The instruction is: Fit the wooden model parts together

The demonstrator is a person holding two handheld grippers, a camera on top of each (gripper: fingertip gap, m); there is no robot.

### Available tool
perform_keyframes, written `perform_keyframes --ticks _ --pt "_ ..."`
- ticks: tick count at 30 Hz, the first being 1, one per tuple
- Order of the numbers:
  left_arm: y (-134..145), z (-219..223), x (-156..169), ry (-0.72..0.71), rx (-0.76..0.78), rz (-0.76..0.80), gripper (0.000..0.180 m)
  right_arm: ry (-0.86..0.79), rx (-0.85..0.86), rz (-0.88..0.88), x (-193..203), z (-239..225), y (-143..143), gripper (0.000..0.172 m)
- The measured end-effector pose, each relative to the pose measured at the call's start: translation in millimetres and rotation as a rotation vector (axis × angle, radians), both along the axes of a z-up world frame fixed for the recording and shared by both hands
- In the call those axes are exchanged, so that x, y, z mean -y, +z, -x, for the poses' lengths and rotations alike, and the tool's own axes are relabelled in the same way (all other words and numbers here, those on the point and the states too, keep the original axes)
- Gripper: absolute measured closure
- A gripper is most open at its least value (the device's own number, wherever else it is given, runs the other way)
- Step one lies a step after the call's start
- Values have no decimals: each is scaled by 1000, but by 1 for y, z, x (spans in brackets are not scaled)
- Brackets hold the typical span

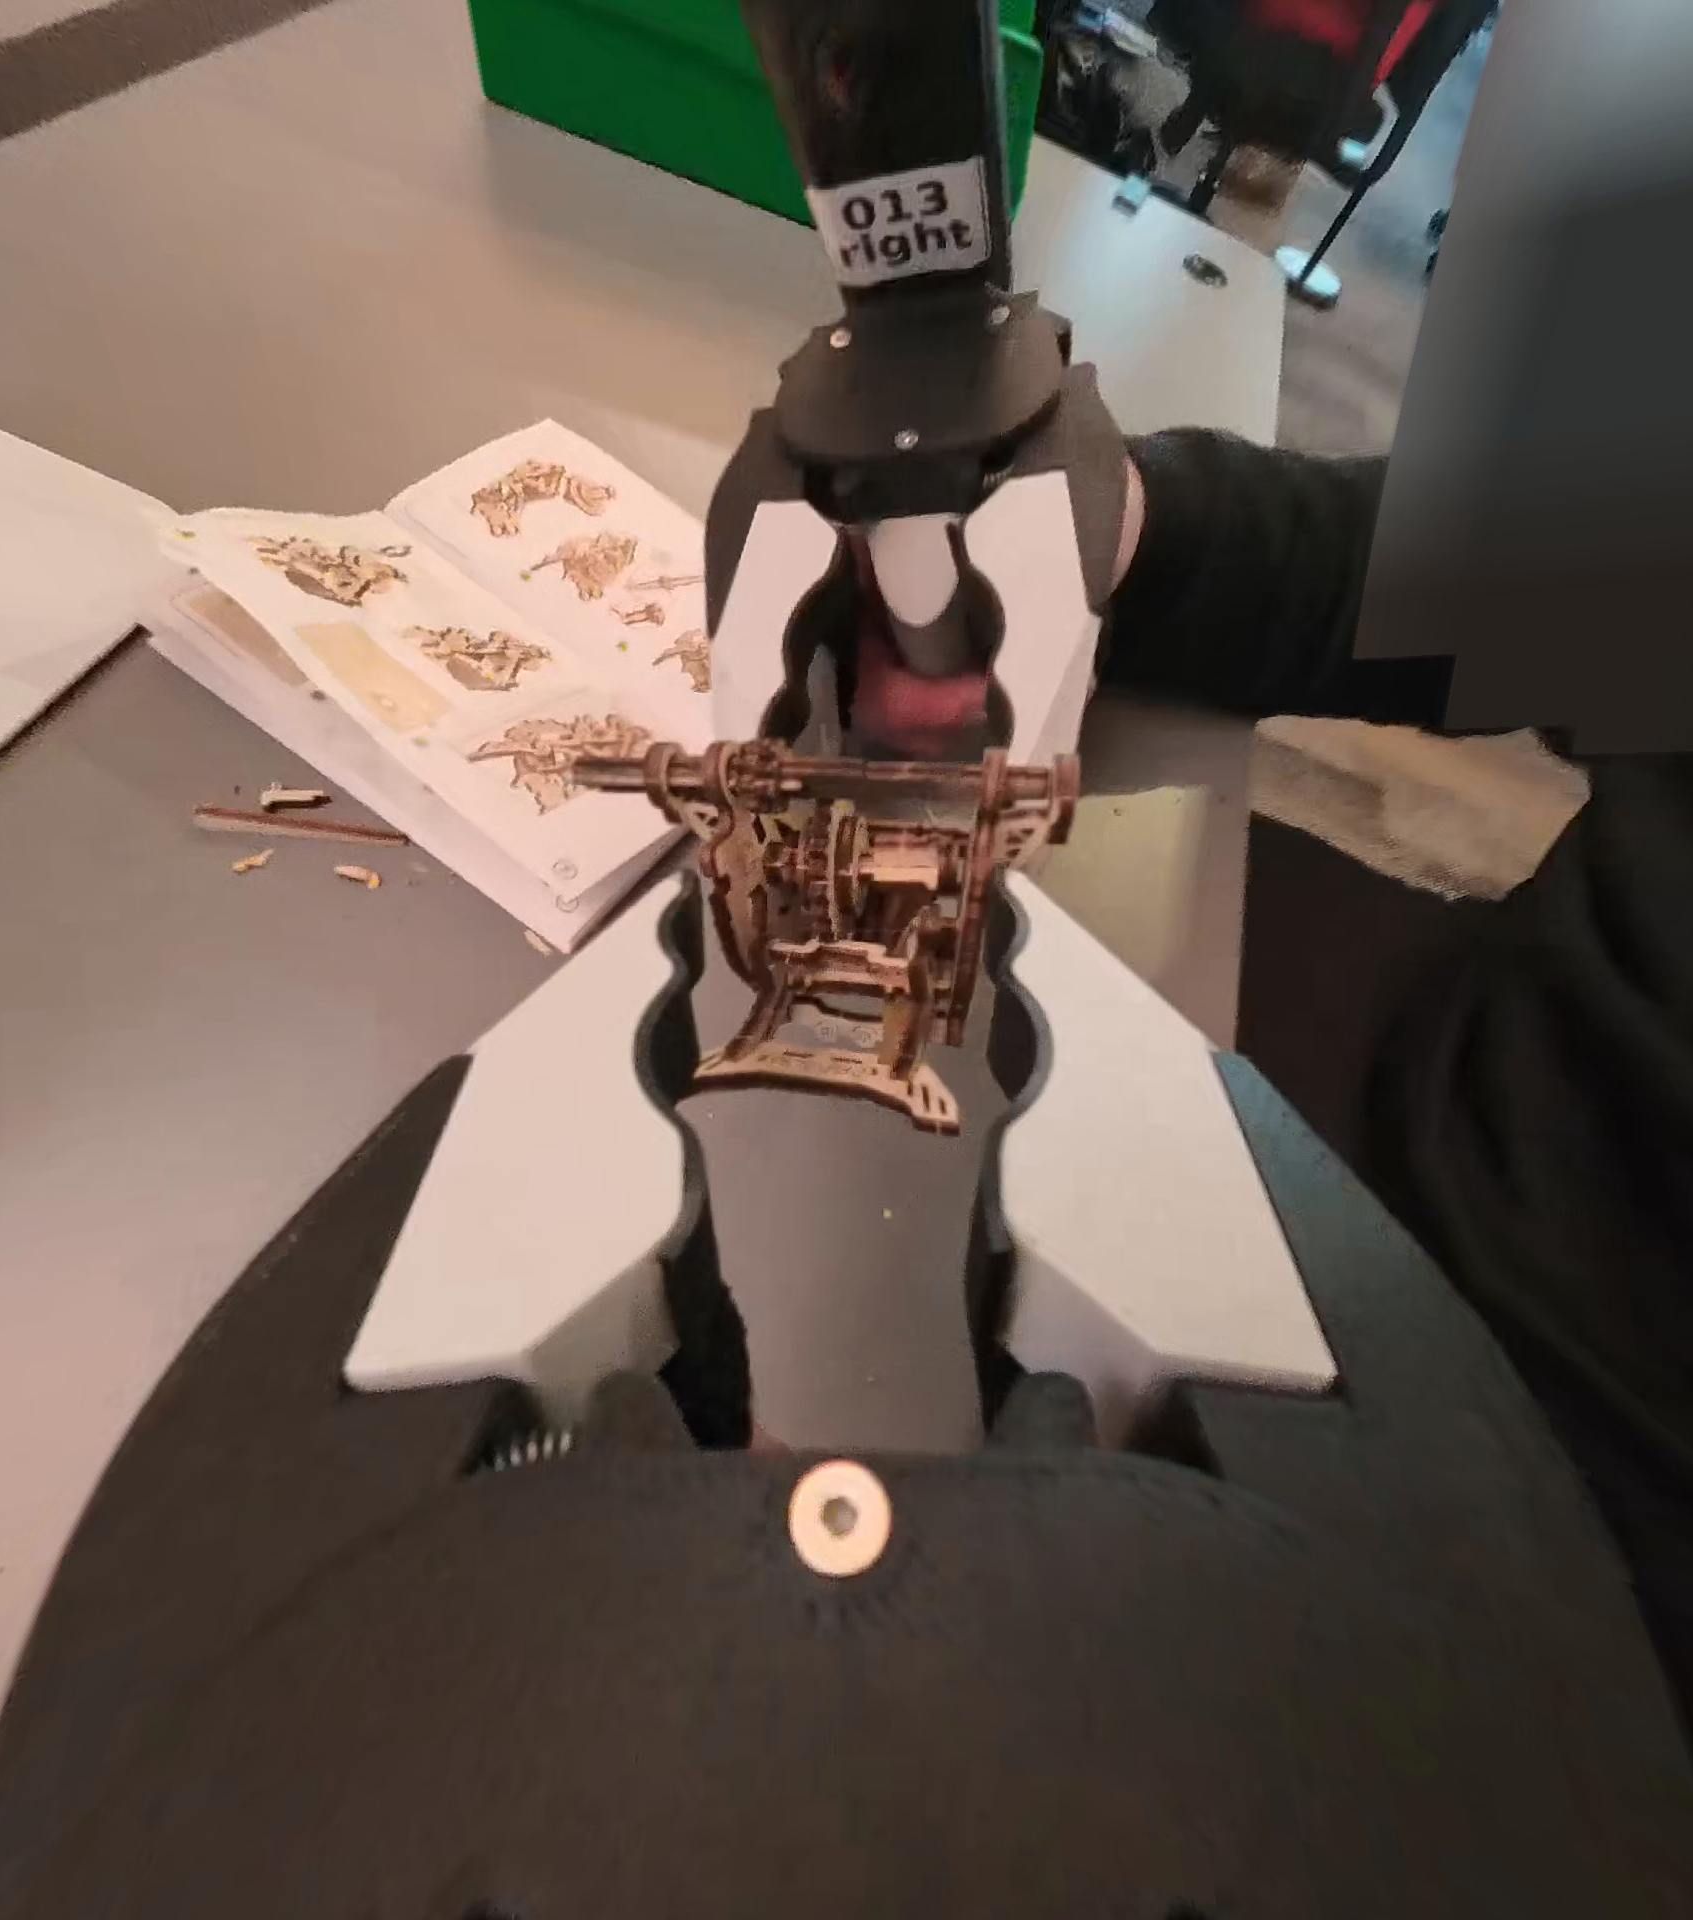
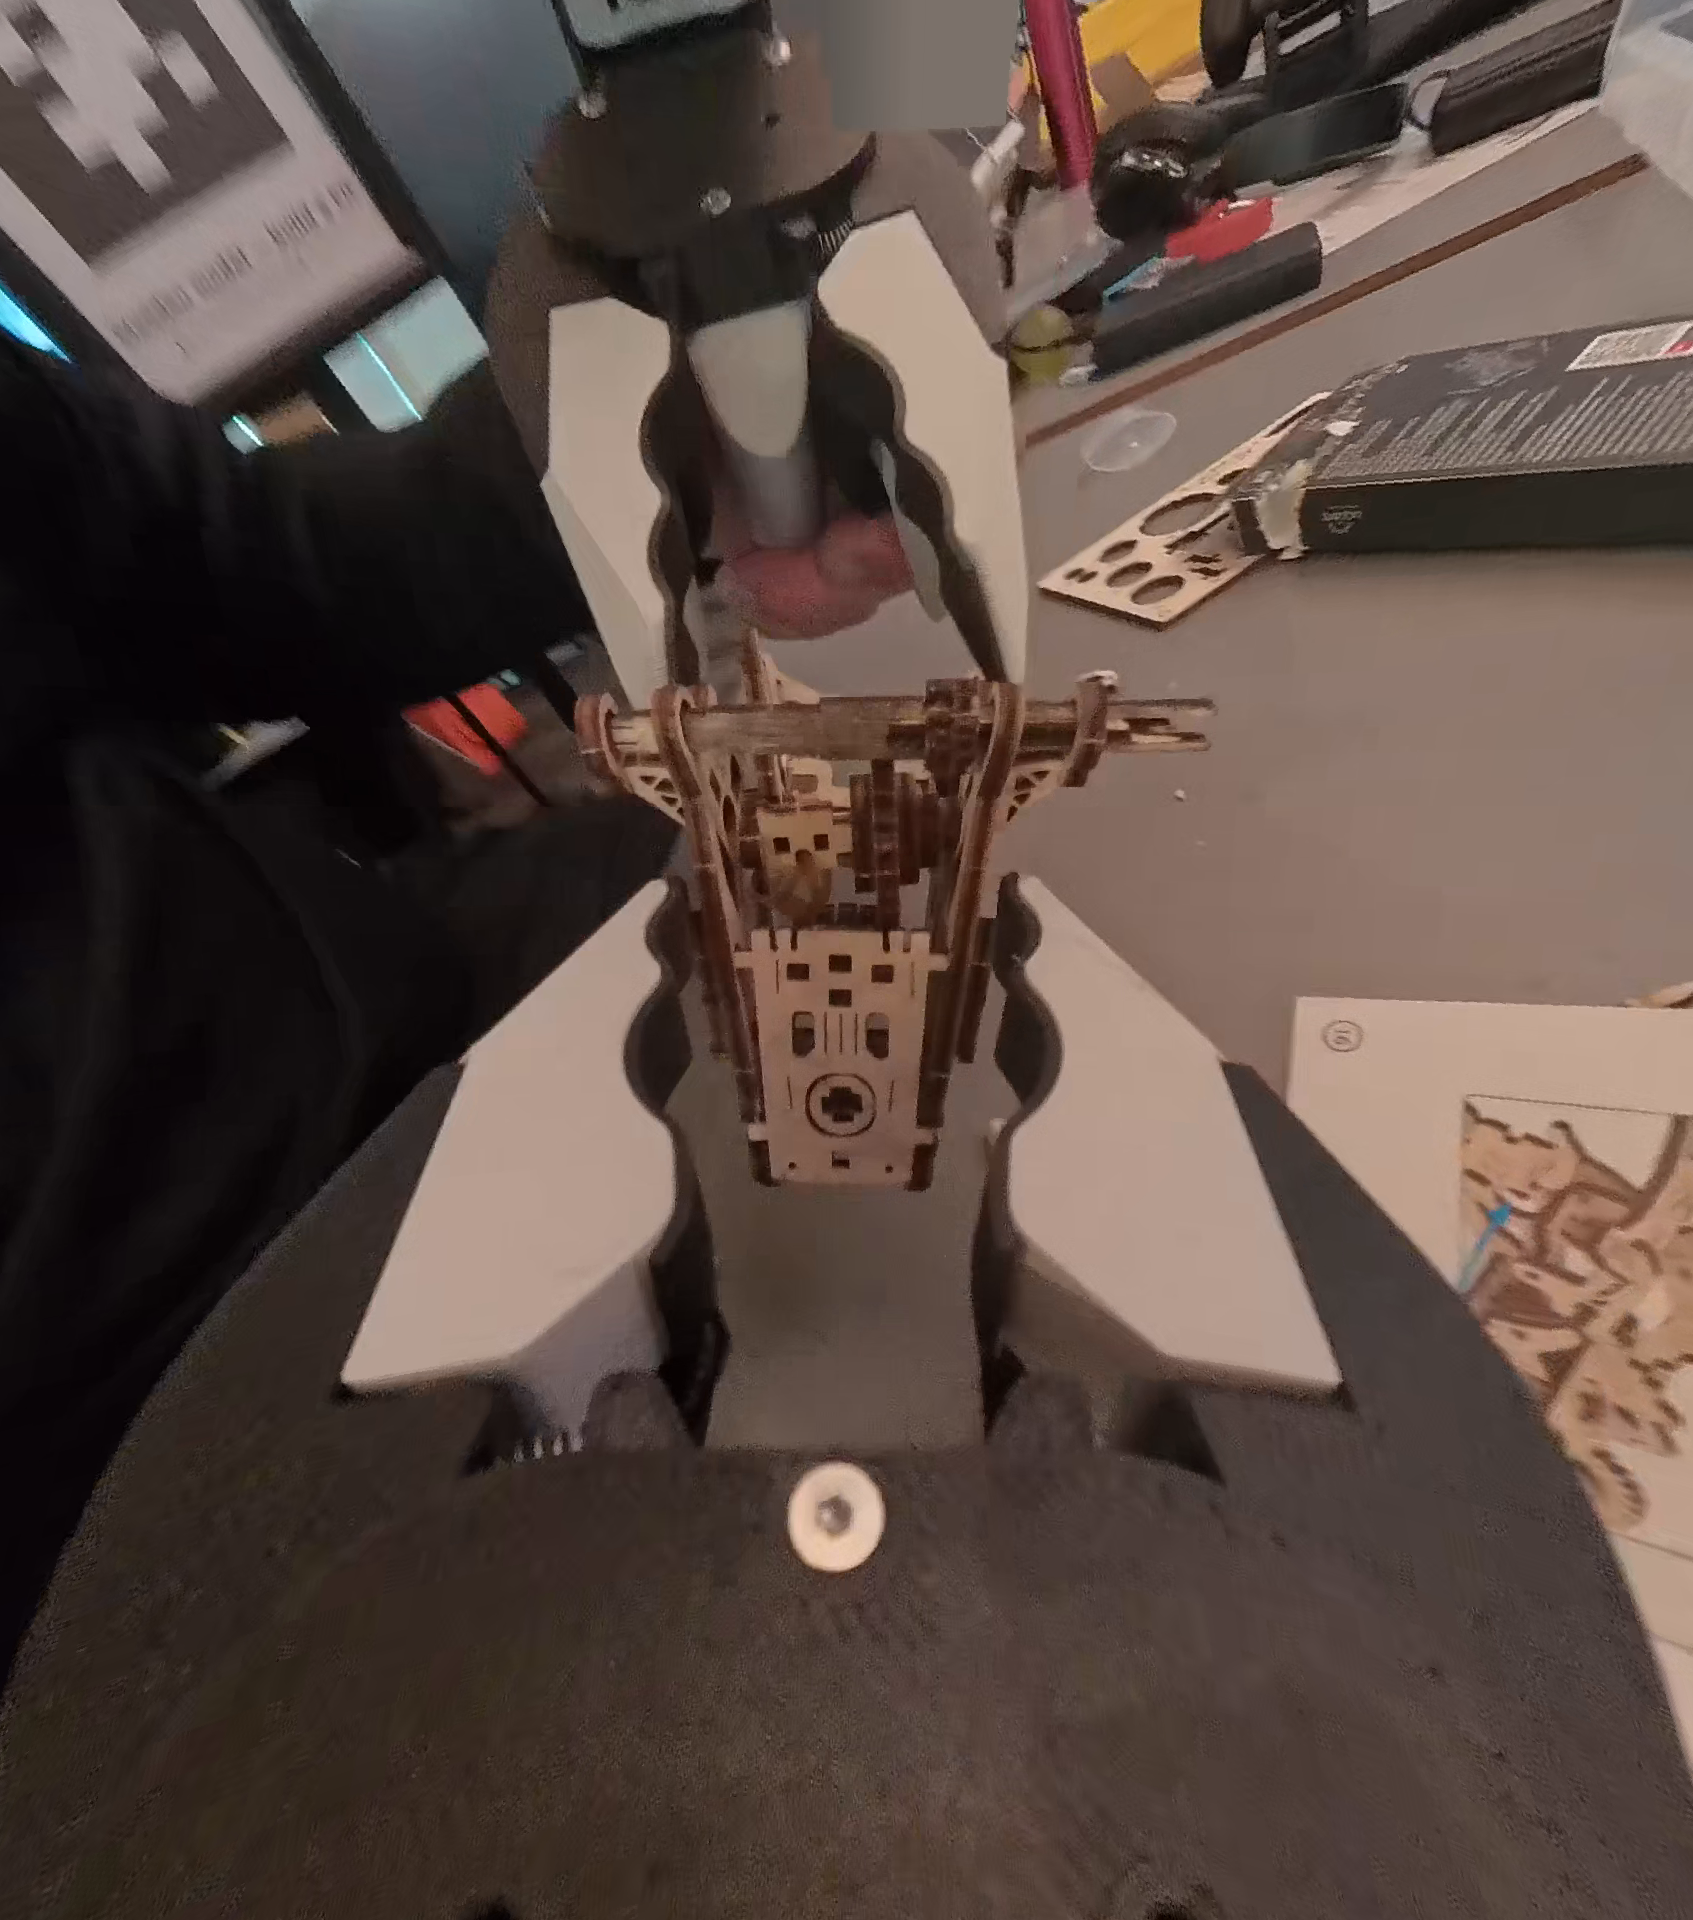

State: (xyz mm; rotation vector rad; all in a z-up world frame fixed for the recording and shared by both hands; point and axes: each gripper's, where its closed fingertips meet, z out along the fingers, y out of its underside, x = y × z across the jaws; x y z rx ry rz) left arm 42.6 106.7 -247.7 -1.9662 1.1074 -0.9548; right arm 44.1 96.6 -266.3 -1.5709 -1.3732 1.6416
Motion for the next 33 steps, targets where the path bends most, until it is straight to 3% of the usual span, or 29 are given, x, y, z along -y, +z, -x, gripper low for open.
perform_keyframes --ticks 6,12,13,15,18,25,33 --pt "4 0 -5 60 89 121 131 18 -40 233 -3 0 8 116" --pt "7 3 -10 105 156 219 133 -6 -83 312 -9 0 15 114" --pt "12 2 -8 90 195 236 165 -17 -71 311 -11 0 13 111" --pt "16 5 -13 116 250 282 165 -16 -60 309 -11 -1 11 108" --pt "6 1 -11 114 199 261 154 -3 -14 275 -5 2 2 112" --pt "14 7 -16 158 267 247 143 -45 -91 354 -18 -3 15 113" --pt "7 1 -3 146 281 256 166 -51 -80 392 -18 -5 14 113"
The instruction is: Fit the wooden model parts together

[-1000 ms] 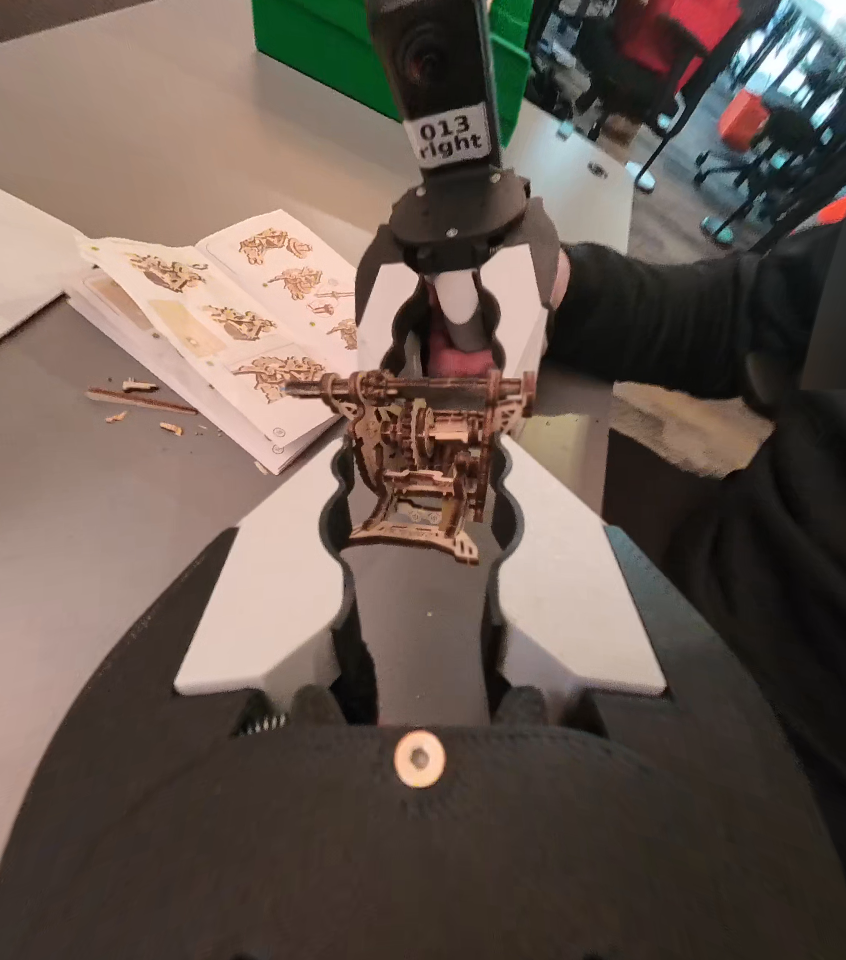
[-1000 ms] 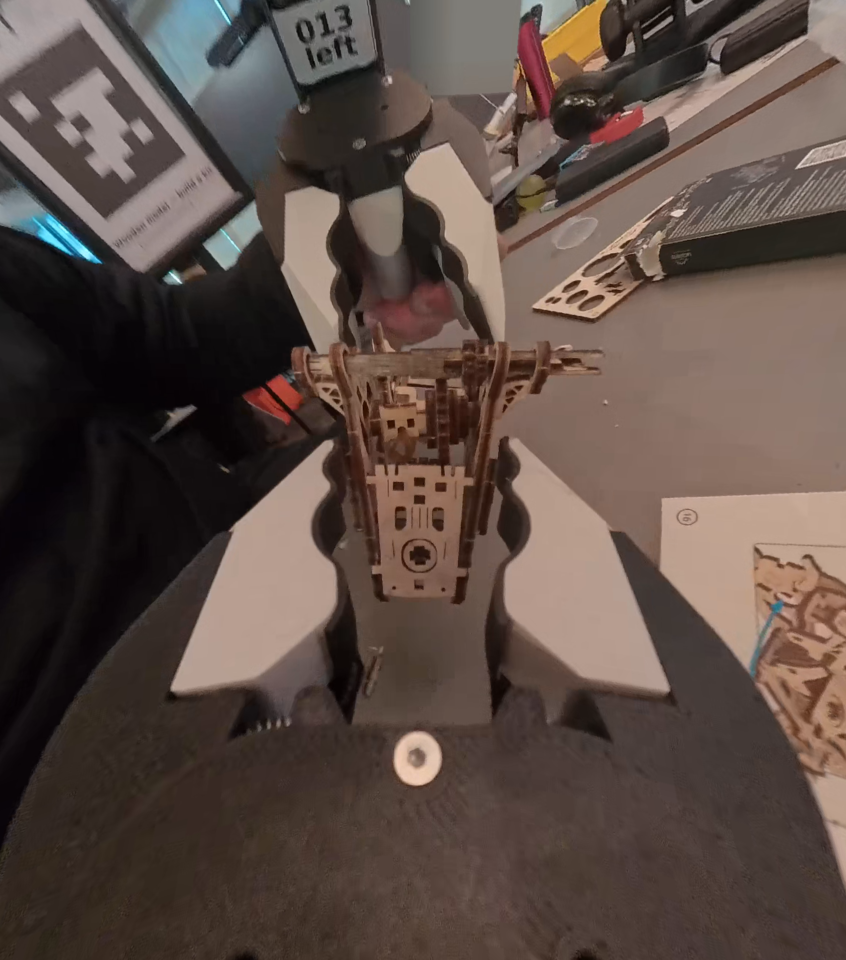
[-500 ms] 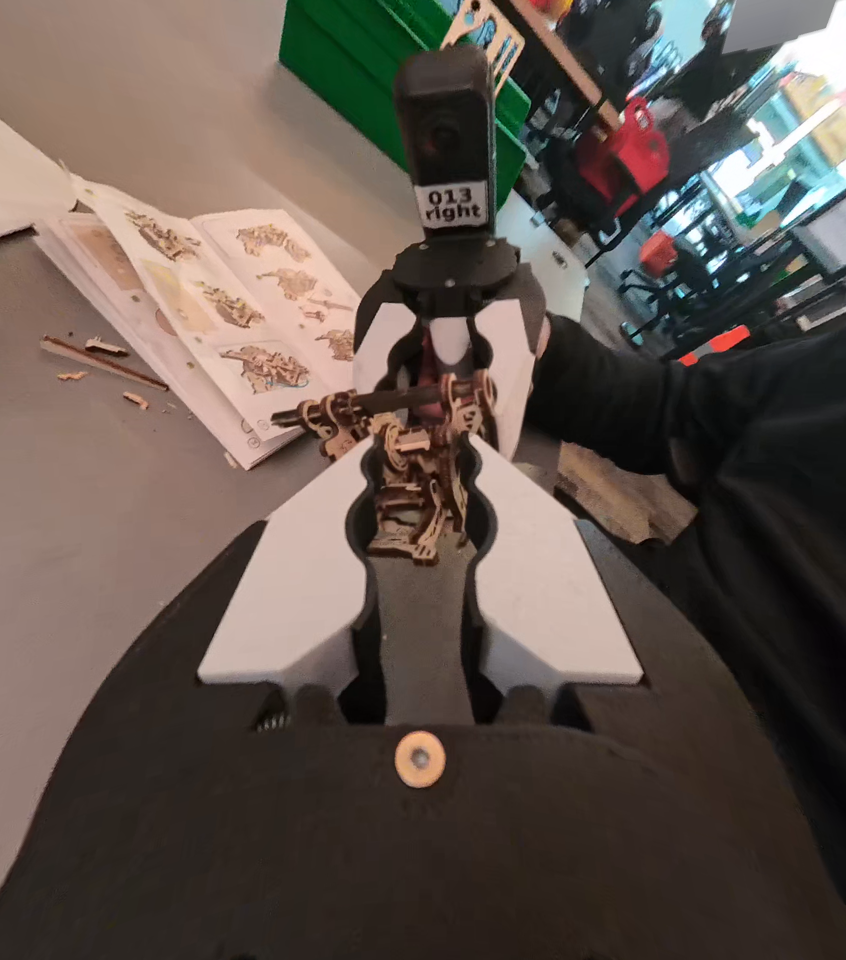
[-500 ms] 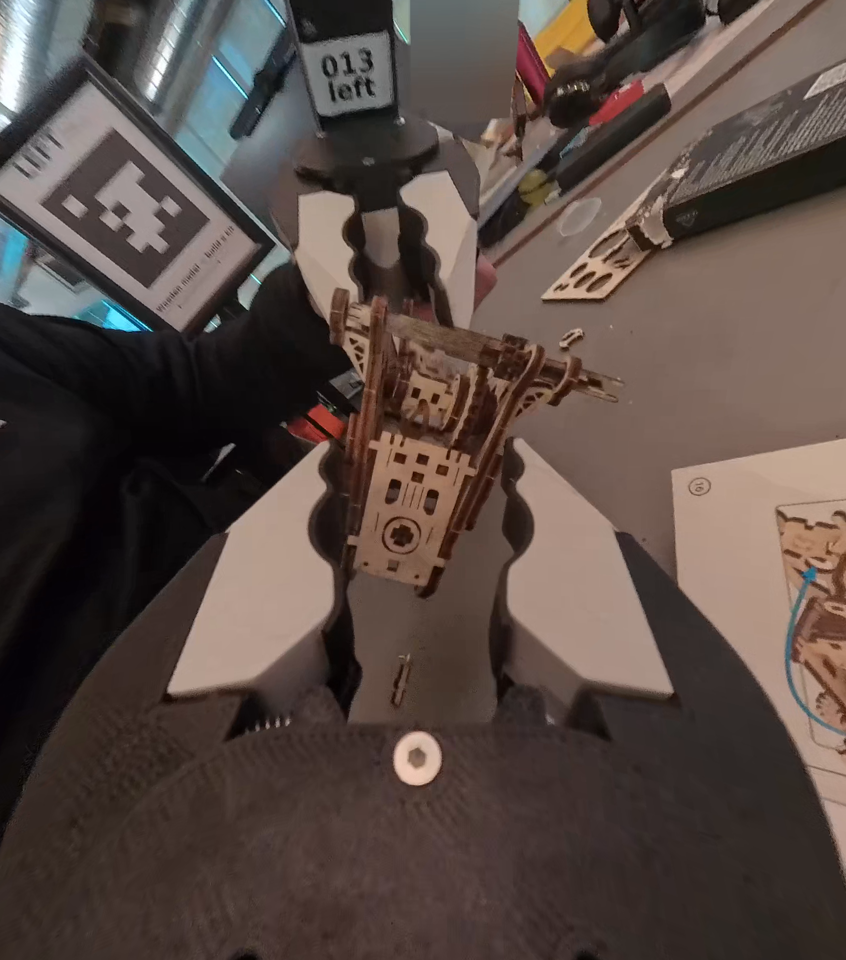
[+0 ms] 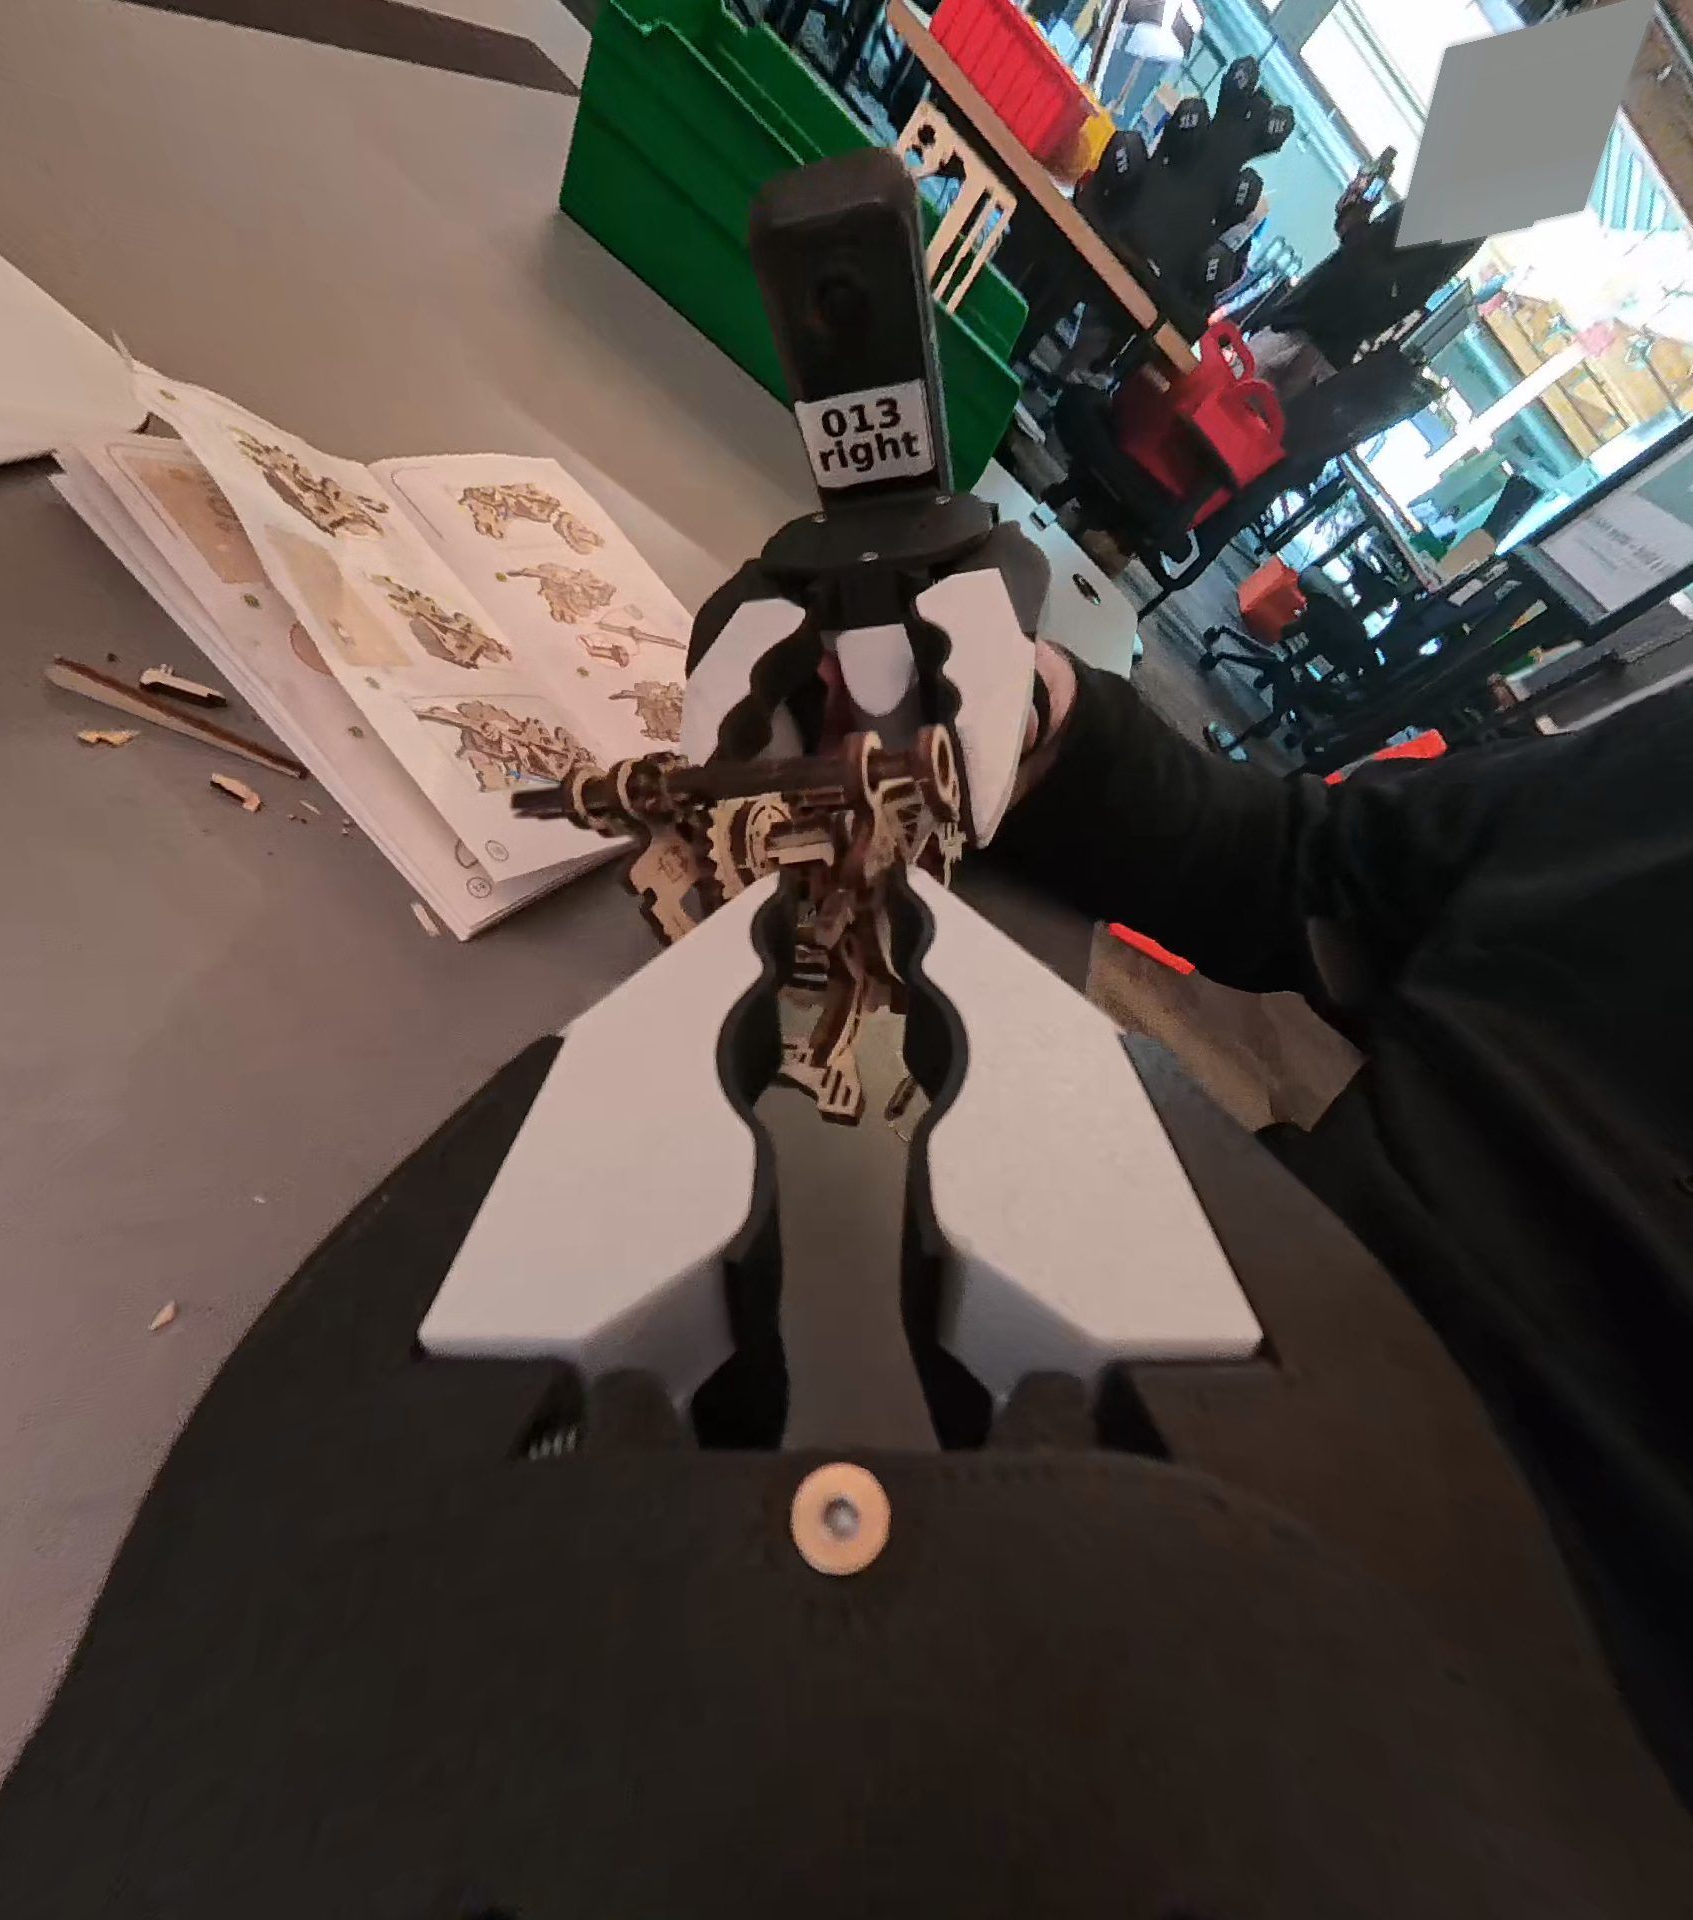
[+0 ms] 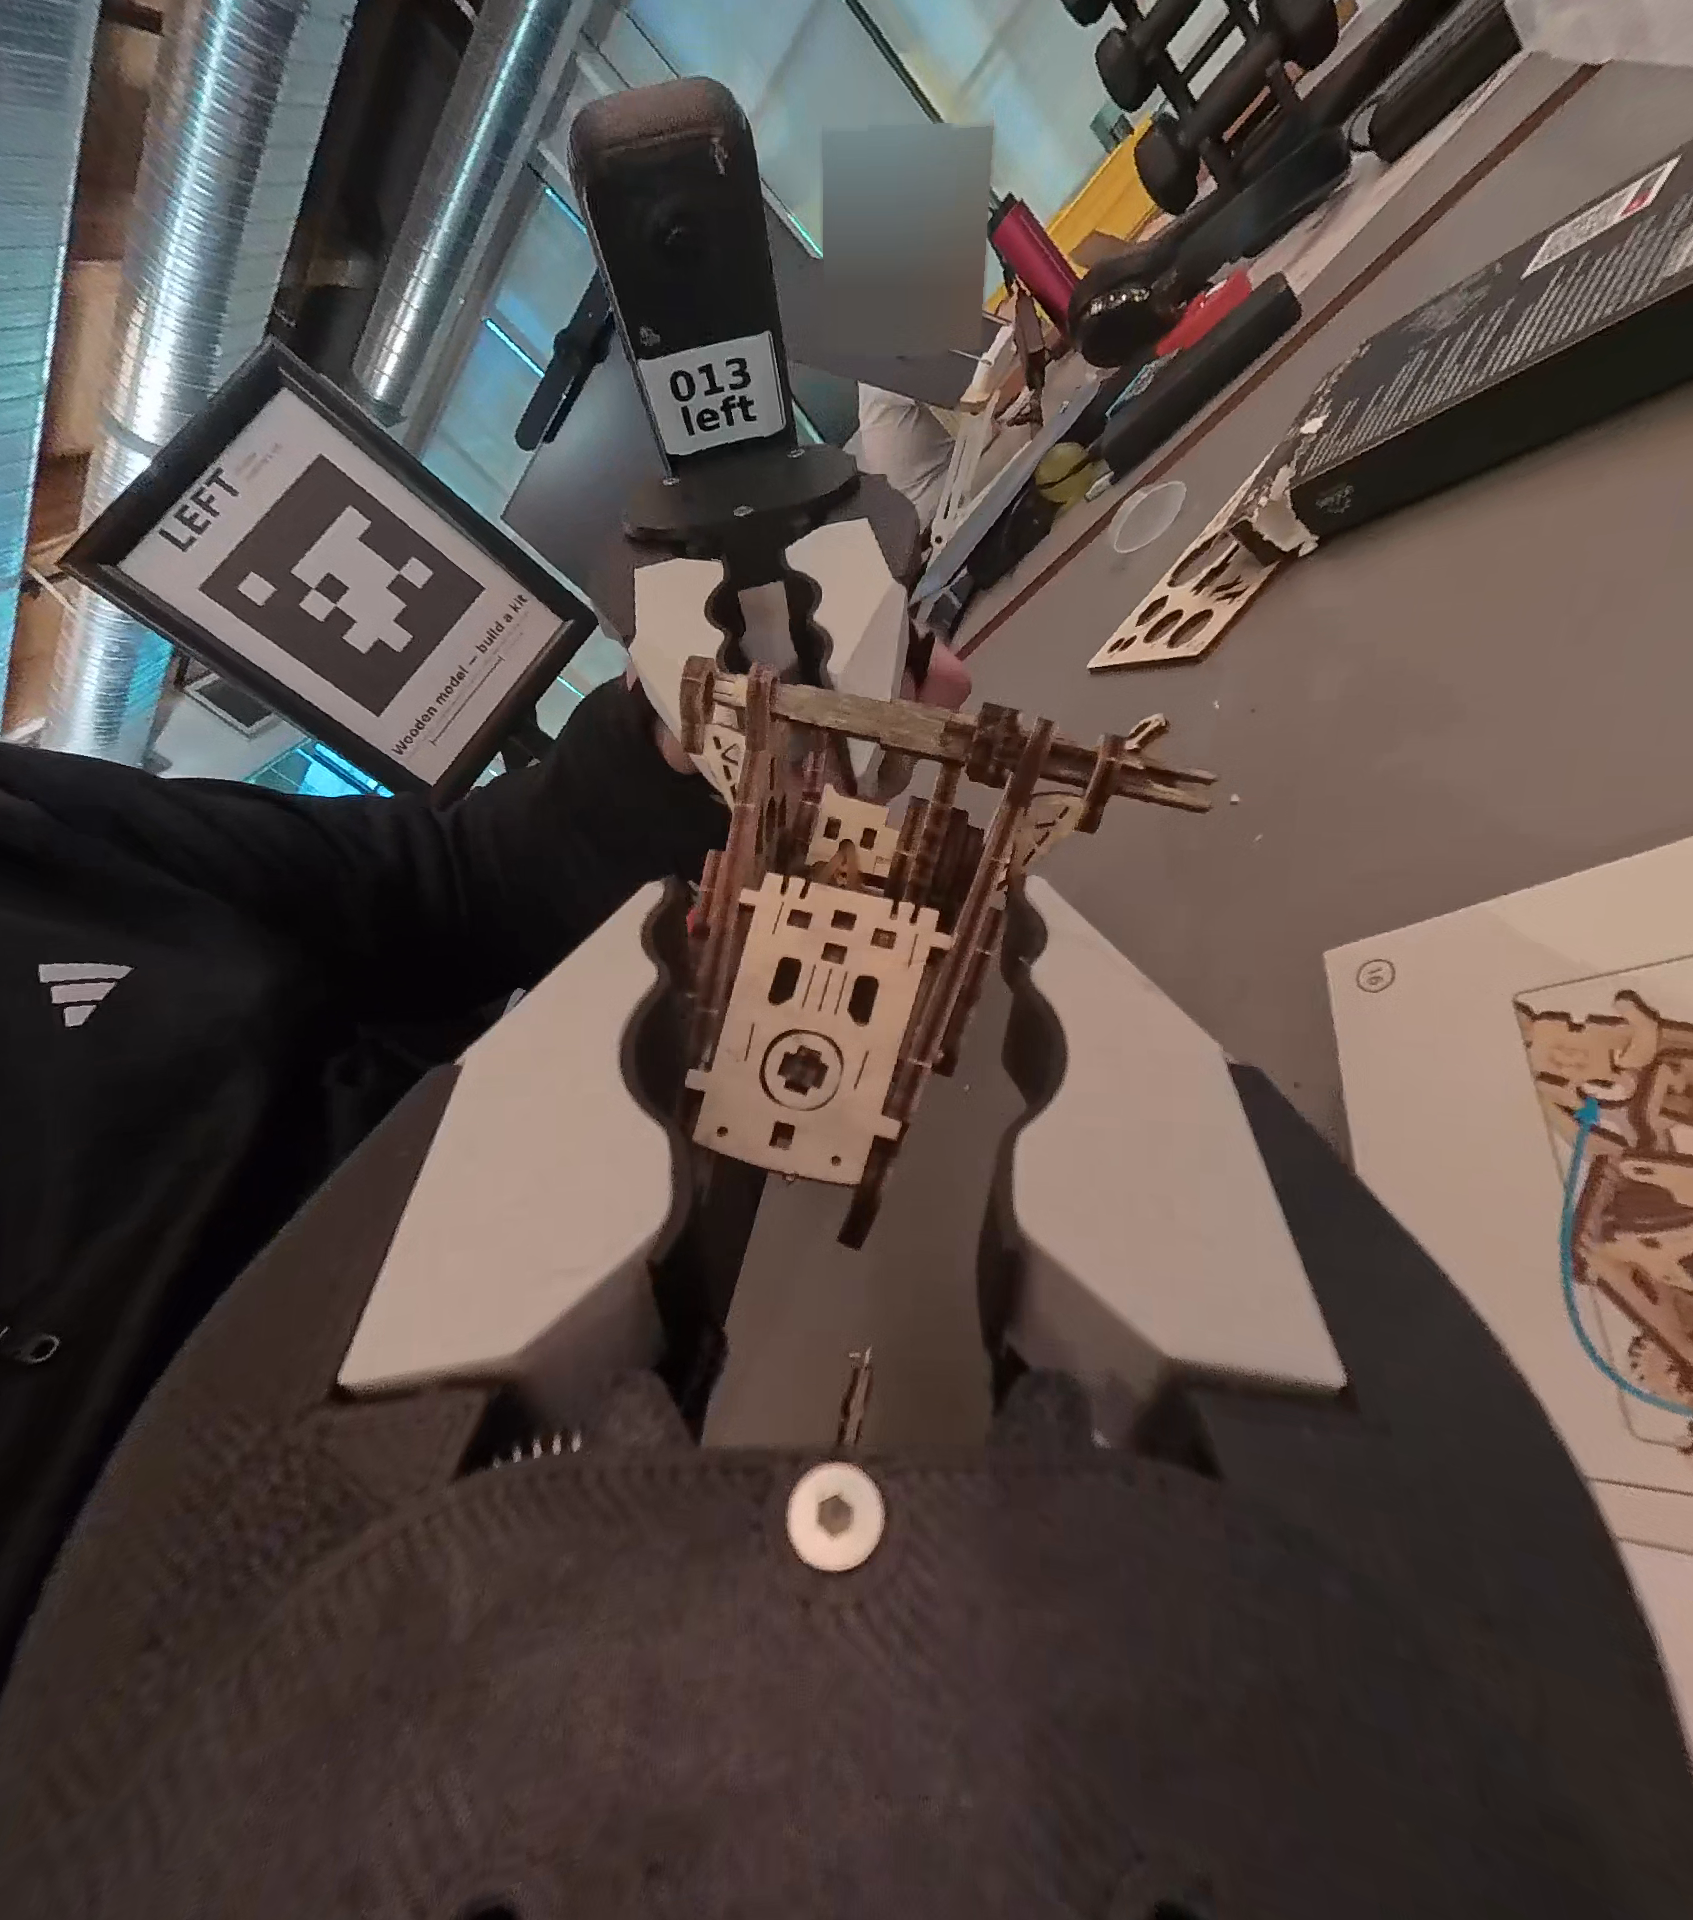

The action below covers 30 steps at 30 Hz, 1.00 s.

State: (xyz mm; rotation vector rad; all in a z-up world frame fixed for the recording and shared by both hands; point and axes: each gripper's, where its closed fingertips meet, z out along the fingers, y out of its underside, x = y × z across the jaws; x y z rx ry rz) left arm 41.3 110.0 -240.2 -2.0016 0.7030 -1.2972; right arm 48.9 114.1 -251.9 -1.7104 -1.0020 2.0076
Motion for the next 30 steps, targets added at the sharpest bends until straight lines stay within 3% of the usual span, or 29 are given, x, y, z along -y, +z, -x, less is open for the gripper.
perform_keyframes --ticks 6,13,20,30 --pt "1 3 18 -15 49 41 170 31 13 -53 15 5 0 111" --pt "-10 15 38 -87 30 120 173 87 120 -174 42 5 -16 96" --pt "-27 42 49 -226 -91 266 173 163 272 -424 62 -2 -42 105" --pt "-50 42 37 -412 -225 517 170 288 286 -528 96 11 -58 116"
